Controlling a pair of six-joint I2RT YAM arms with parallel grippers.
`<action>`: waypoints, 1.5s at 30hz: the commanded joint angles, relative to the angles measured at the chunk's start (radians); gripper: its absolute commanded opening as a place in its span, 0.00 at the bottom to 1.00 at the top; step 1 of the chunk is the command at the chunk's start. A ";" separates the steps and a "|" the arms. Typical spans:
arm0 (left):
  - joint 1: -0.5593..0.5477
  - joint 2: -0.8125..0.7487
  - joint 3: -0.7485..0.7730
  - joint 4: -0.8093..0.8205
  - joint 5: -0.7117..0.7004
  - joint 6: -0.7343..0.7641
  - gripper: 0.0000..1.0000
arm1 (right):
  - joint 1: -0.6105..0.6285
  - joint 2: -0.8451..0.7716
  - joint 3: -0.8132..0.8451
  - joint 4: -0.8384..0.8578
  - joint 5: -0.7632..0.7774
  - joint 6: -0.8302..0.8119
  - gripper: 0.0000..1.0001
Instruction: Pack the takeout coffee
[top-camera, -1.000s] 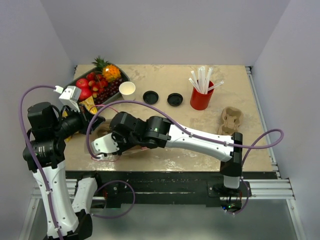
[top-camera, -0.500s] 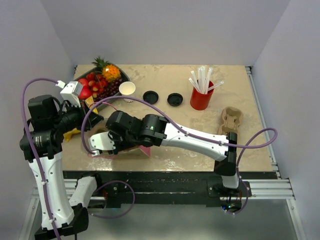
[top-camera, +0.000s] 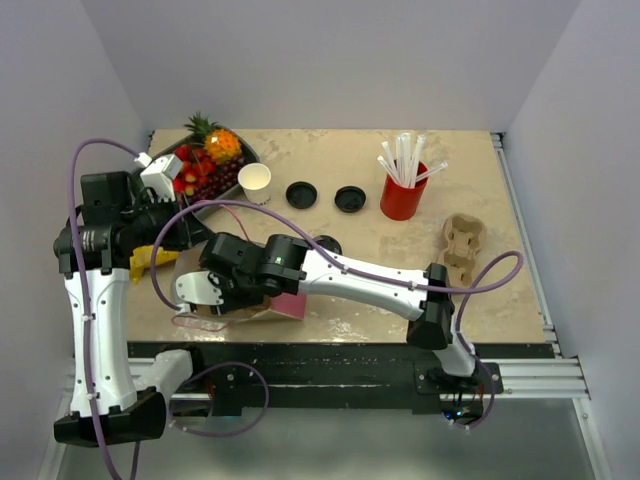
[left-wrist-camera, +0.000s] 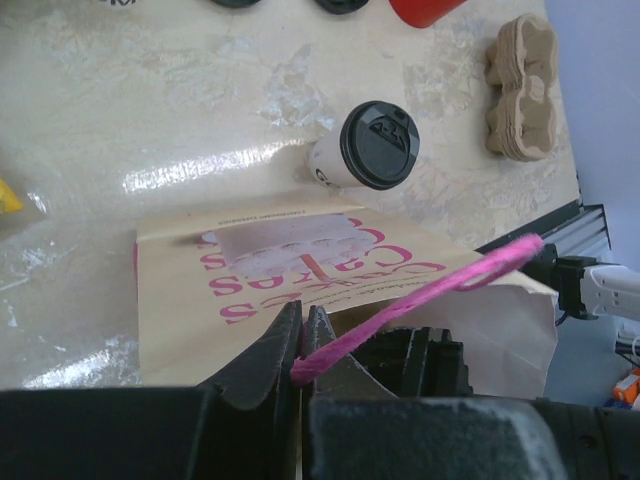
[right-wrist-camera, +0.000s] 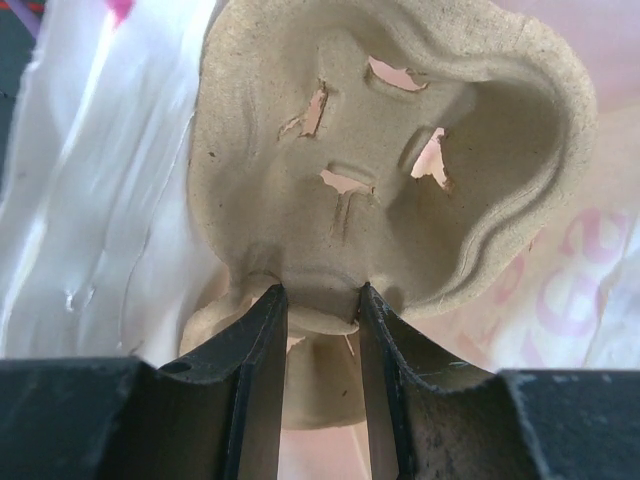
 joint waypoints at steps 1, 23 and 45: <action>-0.017 -0.029 -0.008 0.000 -0.014 -0.045 0.00 | 0.000 0.022 0.031 -0.023 0.014 0.050 0.24; -0.072 -0.044 0.124 0.041 -0.131 -0.051 0.67 | 0.003 -0.004 0.020 -0.080 0.071 0.162 0.23; -0.066 0.043 0.302 0.133 -0.229 -0.022 0.76 | -0.076 0.128 0.025 -0.158 0.017 0.073 0.26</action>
